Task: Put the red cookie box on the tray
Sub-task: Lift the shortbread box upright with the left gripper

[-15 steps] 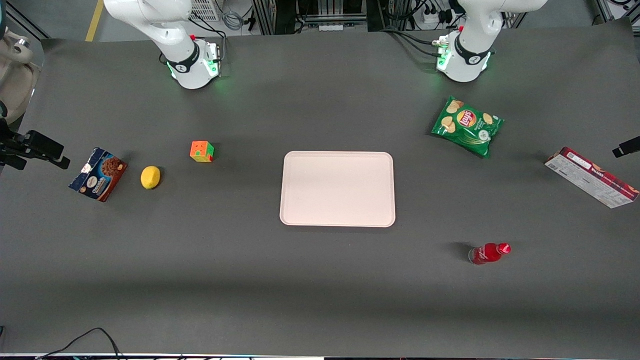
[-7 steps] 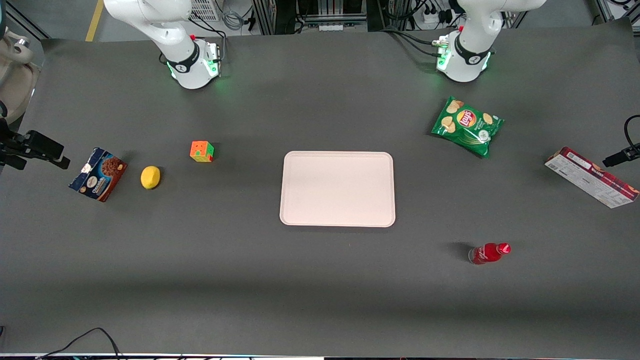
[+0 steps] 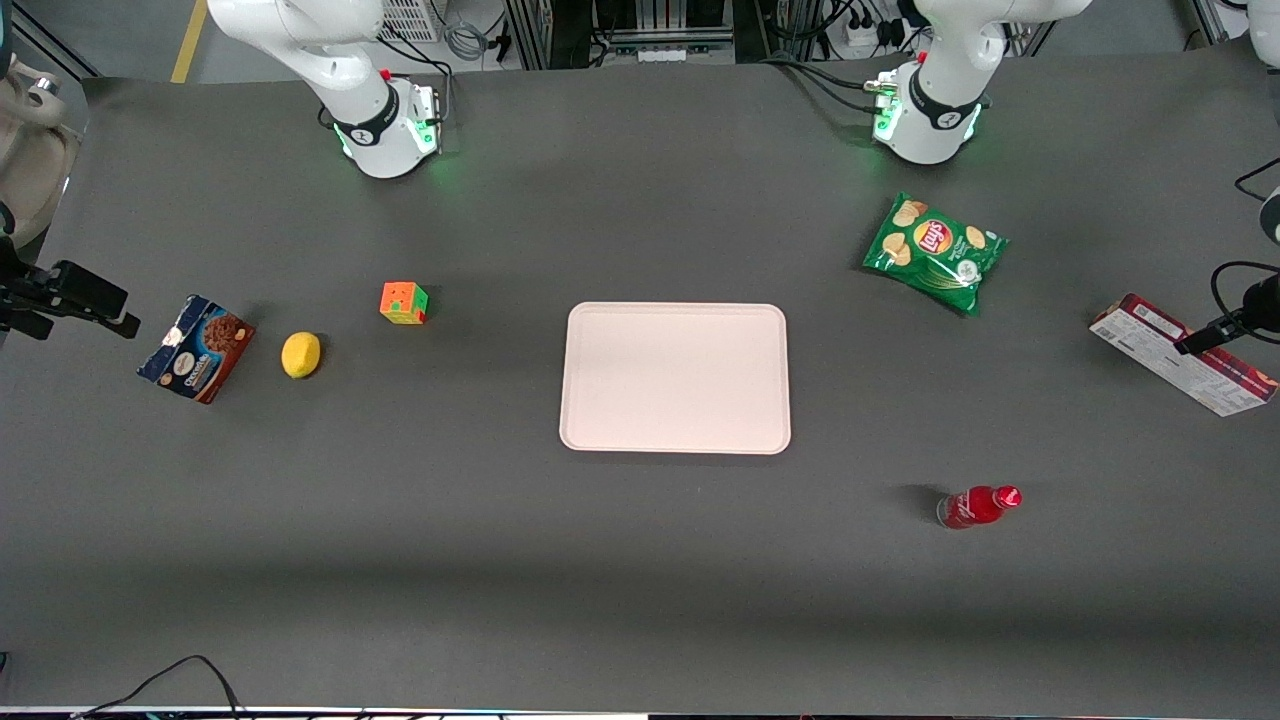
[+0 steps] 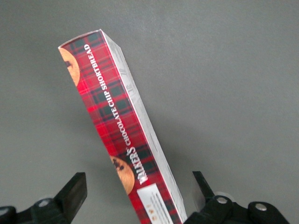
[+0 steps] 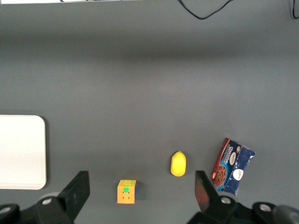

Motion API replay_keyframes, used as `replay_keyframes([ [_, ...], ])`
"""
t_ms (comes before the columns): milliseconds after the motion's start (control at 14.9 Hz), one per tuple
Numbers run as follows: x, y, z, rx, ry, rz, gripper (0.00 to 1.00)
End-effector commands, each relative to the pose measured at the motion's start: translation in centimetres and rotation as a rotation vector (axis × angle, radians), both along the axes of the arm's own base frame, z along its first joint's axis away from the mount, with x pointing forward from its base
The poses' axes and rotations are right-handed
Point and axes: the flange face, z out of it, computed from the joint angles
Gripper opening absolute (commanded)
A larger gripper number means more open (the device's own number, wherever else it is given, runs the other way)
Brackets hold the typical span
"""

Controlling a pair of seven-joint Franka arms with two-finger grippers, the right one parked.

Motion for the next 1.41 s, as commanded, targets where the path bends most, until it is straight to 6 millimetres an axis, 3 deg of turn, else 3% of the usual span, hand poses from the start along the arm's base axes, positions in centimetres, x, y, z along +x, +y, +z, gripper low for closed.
replay_keyframes([
  [0, 0.4, 0.7, -2.0, 0.029, -0.021, 0.023, 1.00],
  [403, 0.5, 0.7, -4.4, 0.054, -0.011, 0.041, 1.00],
  [604, 1.5, 0.7, -4.2, 0.070, -0.016, 0.025, 0.99],
  [806, 2.0, -0.1, -4.8, 0.072, -0.003, 0.001, 0.78],
  [1142, 2.2, -0.3, -5.2, 0.076, 0.010, -0.048, 0.31],
  [1343, 2.3, -0.3, -5.3, 0.078, 0.014, -0.055, 0.24],
])
